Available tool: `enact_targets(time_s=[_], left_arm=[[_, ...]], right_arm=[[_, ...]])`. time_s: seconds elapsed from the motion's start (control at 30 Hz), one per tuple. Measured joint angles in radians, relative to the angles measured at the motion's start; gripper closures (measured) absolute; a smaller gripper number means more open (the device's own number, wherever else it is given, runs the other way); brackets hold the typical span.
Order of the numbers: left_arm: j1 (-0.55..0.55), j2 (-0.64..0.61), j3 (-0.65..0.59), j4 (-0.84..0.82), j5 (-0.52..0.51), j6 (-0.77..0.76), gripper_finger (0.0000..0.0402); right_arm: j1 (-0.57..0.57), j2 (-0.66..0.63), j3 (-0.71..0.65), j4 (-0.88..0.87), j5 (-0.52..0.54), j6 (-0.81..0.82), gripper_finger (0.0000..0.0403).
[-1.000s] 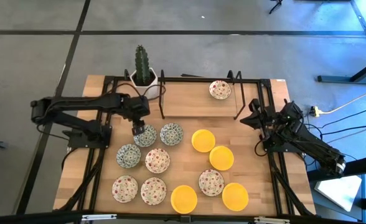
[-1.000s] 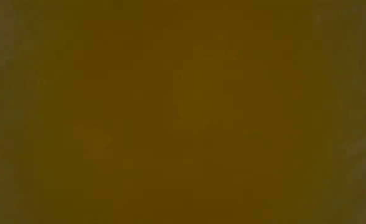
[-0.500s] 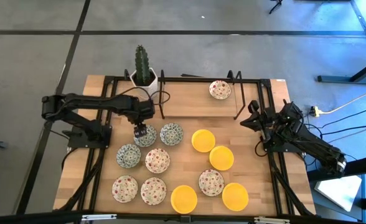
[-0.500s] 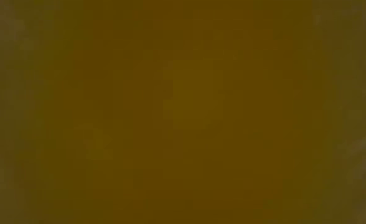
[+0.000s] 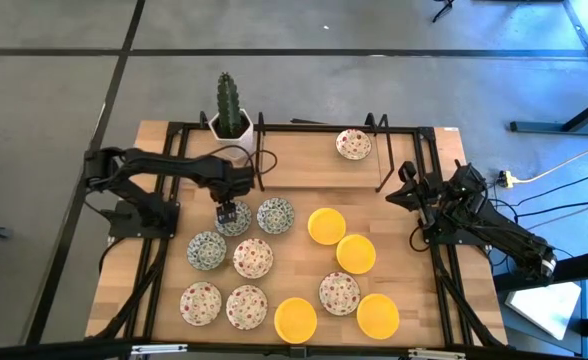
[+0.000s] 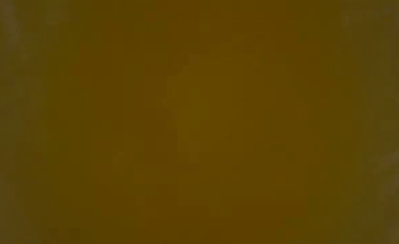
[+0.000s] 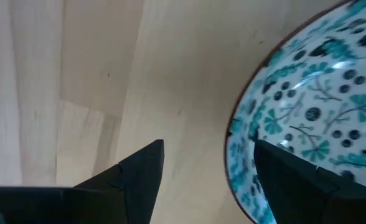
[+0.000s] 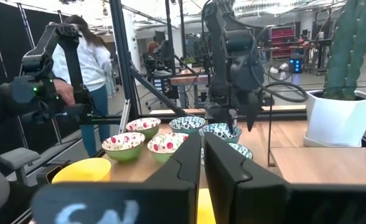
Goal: Pick & Place Mini bowls
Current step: Put the blue printed bowl on the shelf
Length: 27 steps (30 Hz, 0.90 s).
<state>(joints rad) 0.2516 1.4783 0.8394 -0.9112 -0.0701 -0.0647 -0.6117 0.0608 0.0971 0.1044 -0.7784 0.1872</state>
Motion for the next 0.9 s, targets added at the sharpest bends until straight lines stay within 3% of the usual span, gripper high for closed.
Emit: enact_targets(time_s=[0.17,0.3,0.63,0.9], left_arm=[[0.000,0.014,0.000,0.013,-0.016,0.017,0.0162],[0.000,0.014,0.000,0.025,-0.032,0.026,0.0192],[0.001,0.008,0.006,0.018,-0.012,0.078,0.0378],[-0.005,-0.060,0.044,-0.045,-0.039,0.106,0.0388]], right_arm=[[0.000,0.000,0.000,0.000,0.000,0.013,0.0380],[0.000,0.000,0.000,0.000,0.000,0.017,0.0379],[0.000,0.000,0.000,0.000,0.000,0.016,0.0379],[0.000,0.000,0.000,-0.001,0.025,0.015,0.0379]])
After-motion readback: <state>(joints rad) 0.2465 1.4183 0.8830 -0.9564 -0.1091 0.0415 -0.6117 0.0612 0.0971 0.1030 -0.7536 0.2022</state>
